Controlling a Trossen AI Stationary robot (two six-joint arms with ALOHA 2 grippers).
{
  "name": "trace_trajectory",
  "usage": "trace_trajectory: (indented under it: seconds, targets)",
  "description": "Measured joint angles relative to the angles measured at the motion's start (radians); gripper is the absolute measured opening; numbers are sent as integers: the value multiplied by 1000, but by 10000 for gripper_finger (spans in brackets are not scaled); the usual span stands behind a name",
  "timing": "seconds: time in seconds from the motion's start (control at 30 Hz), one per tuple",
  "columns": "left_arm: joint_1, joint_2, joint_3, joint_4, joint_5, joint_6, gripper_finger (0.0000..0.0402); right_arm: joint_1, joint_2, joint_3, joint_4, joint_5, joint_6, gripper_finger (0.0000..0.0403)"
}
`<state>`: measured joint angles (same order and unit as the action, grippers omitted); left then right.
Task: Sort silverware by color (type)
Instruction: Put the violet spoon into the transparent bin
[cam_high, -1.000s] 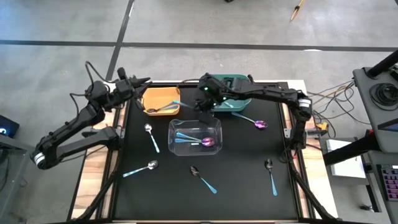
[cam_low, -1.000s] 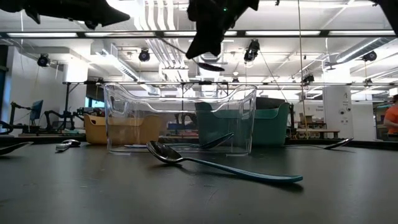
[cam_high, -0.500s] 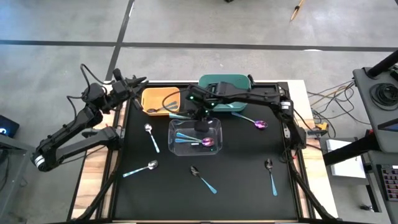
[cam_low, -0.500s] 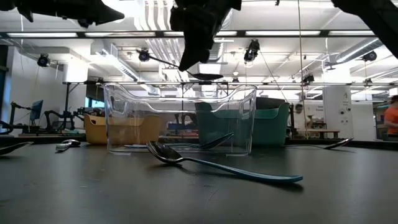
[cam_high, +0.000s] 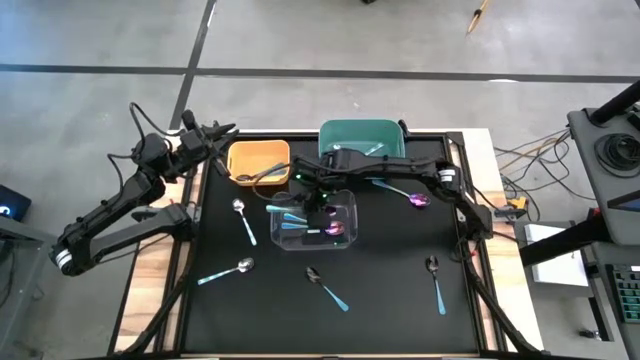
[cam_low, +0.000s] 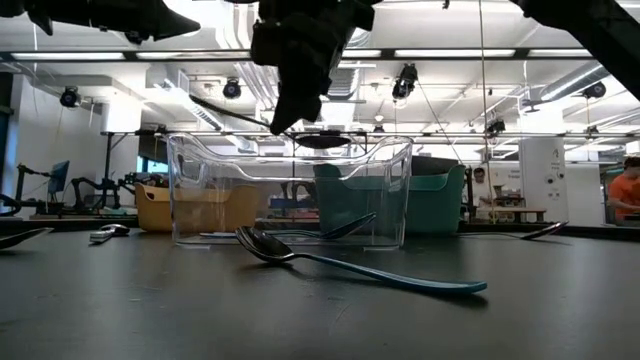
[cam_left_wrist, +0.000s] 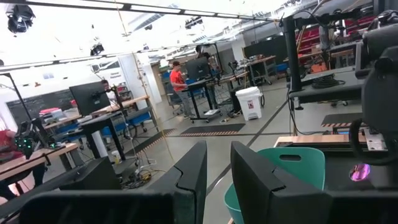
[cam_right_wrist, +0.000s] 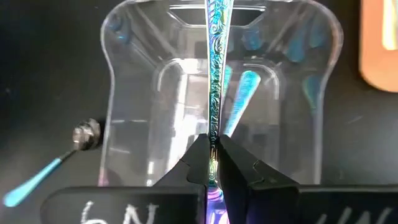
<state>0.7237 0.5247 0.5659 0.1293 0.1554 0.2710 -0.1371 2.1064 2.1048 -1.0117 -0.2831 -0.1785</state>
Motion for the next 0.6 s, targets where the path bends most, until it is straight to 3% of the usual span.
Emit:
trace_trajectory:
  seconds: [0.3,0.6]
  targets:
    - [0,-1,0,-8,0,0,54,5,25,0,-39,-10,48,12]
    - [0,-6,0,-15,0,1,54,8,65,-2,-106,52,52,12]
